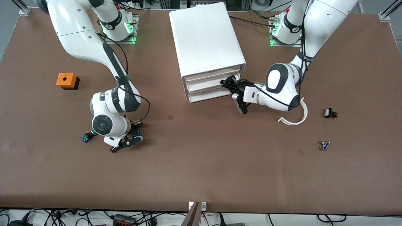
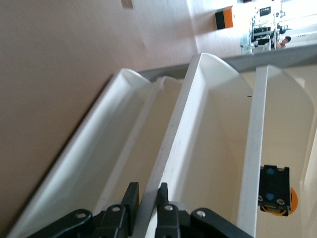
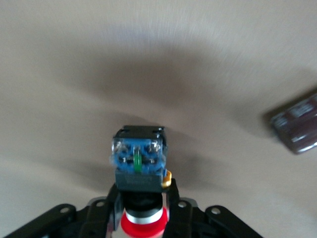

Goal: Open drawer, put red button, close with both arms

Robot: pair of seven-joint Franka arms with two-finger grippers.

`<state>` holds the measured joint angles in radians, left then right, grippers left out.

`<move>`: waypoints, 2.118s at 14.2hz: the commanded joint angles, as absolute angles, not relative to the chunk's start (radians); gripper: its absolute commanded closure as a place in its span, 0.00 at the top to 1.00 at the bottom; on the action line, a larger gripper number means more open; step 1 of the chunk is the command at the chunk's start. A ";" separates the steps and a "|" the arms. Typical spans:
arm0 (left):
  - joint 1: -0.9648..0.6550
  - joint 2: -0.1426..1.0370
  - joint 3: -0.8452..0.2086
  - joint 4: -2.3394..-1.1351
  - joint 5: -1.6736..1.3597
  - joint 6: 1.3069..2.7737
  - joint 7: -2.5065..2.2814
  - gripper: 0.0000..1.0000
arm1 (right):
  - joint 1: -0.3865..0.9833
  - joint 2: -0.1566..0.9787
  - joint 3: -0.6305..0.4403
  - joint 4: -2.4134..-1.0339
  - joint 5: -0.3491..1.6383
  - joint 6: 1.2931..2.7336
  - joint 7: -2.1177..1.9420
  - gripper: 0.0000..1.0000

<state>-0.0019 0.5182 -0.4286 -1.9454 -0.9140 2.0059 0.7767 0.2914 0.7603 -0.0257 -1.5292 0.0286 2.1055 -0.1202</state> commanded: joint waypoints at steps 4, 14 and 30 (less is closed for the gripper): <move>0.041 0.698 -0.403 -1.695 -0.916 1.996 0.772 0.44 | 0.334 0.726 -0.018 -1.343 0.041 2.019 -0.140 0.00; 0.100 0.519 -0.387 -1.442 -0.283 1.573 0.297 1.00 | 0.578 0.718 0.003 -1.143 0.043 2.014 0.012 0.00; 0.123 0.672 -0.368 -1.262 0.215 1.588 0.209 1.00 | 0.825 0.741 0.003 -1.143 0.160 1.878 0.491 0.00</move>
